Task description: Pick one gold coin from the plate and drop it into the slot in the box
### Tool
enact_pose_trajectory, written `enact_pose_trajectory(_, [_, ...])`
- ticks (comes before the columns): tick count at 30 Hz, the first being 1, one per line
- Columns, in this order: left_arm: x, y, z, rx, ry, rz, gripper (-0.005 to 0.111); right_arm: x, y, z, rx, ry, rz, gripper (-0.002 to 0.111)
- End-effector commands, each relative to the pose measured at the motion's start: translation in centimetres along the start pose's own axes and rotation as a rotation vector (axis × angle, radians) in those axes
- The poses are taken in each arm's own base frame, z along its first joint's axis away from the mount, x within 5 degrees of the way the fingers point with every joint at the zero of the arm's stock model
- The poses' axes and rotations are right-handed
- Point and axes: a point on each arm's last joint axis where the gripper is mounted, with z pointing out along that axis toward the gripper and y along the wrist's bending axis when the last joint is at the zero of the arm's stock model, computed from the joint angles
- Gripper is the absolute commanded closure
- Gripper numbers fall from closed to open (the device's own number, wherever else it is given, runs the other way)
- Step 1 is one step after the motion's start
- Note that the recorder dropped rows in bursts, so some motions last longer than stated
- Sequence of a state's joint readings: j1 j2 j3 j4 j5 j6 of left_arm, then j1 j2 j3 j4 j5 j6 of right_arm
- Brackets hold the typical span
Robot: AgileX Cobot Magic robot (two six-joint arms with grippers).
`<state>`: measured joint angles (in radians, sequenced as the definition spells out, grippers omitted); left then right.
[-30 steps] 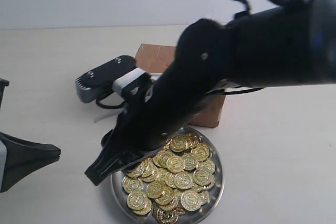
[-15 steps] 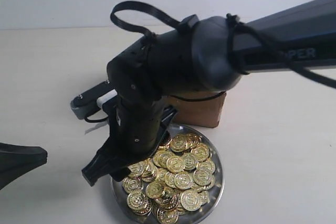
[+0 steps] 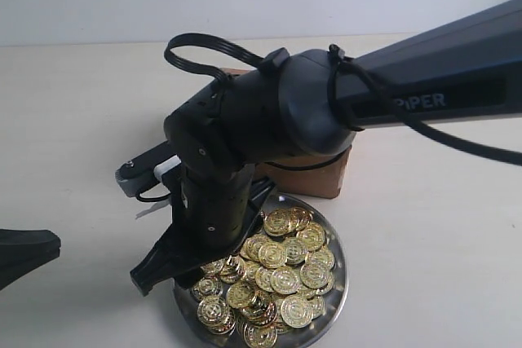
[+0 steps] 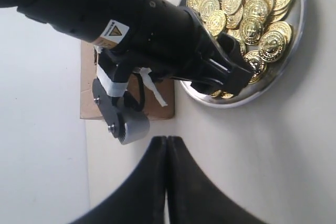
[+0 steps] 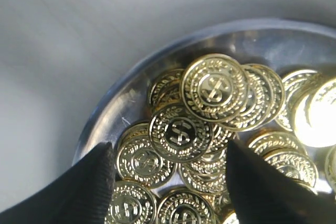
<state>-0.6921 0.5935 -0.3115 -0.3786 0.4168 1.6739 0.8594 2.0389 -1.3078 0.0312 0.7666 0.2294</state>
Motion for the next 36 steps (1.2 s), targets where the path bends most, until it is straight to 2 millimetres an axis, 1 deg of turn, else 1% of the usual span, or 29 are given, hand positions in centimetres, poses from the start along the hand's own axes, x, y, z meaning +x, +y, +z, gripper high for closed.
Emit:
enact_pose_trajectory(1, [0.0,-0.1,0.0,-0.008,-0.004,-0.005,0.107,-0.3,0.1,-0.1,-0.003,-0.019,0.006,0.051])
enact_pose_trajectory(9, [0.0,-0.1,0.0,-0.008,-0.004,-0.005,0.107,-0.4,0.2,0.0,-0.007,-0.035,0.006,0.051])
enact_pose_trajectory(13, [0.0,-0.1,0.0,-0.008,-0.004,-0.005,0.107,-0.2,0.2,1.3,-0.013,0.002,0.024,0.051])
enact_pose_trajectory(15, [0.0,-0.1,0.0,-0.010,-0.004,-0.005,0.107,-0.3,0.2,1.5,-0.016,-0.005,0.025,0.051])
enact_pose_trajectory(21, [-0.1,0.0,-0.3,-0.025,-0.009,-0.002,0.107,-1.1,0.5,0.9,-0.023,-0.030,0.024,0.051])
enact_pose_trajectory(23, [-0.1,0.0,-0.3,-0.027,-0.010,-0.001,0.107,-1.3,0.5,1.1,-0.022,-0.025,0.026,0.052])
enact_pose_trajectory(26, [-0.1,0.0,-0.3,-0.027,-0.010,-0.001,0.107,-1.2,0.6,1.5,-0.028,0.001,0.039,0.052])
enact_pose_trajectory(36, [-0.1,0.0,-0.4,-0.032,-0.011,-0.001,0.107,-1.2,0.6,1.5,-0.026,0.001,0.037,0.052])
